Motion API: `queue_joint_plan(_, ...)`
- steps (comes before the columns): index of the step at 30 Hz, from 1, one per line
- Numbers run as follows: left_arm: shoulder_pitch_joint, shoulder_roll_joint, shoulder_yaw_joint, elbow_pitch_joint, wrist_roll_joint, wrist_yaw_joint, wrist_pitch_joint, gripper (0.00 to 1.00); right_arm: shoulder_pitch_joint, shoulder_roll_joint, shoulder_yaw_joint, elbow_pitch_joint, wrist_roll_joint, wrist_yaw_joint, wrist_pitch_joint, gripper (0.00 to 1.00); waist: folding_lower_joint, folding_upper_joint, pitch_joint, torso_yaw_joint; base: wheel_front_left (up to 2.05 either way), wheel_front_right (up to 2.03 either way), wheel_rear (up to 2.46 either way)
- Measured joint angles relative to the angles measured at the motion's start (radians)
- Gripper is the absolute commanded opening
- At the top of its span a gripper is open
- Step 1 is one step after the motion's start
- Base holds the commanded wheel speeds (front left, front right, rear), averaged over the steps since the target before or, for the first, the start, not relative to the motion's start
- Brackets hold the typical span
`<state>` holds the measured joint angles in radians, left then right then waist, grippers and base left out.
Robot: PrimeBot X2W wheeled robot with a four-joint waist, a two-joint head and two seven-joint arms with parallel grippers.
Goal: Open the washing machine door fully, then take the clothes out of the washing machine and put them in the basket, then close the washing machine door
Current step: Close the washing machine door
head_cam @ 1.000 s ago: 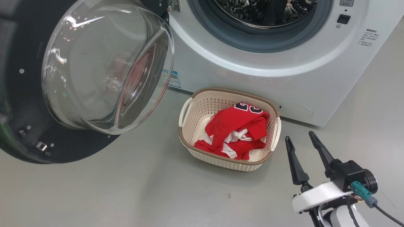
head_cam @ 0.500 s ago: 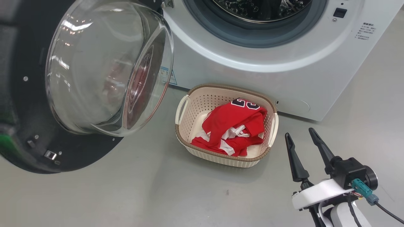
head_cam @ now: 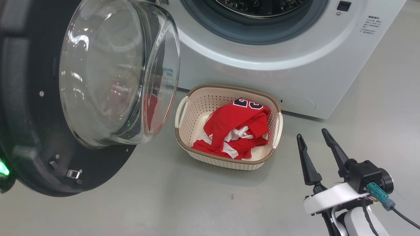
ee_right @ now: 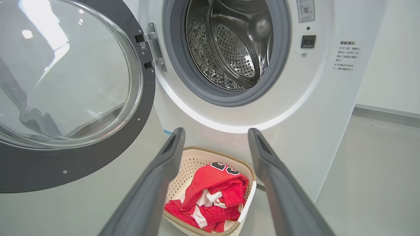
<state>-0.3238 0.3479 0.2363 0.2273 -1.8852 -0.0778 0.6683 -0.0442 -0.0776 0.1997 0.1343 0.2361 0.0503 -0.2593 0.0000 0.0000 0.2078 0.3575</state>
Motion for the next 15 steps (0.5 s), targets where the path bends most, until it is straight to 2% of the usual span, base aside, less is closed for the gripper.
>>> queue_joint_plan(15, 0.057, -0.021, -0.043, -0.112, -0.029, -0.030, 0.117, 0.00, -0.017, 0.002, 0.000, -0.004, 0.000, 0.000, 0.000, 1.00, 0.0000, 0.0000, 0.014, -0.059, 0.00, 0.00, 0.00)
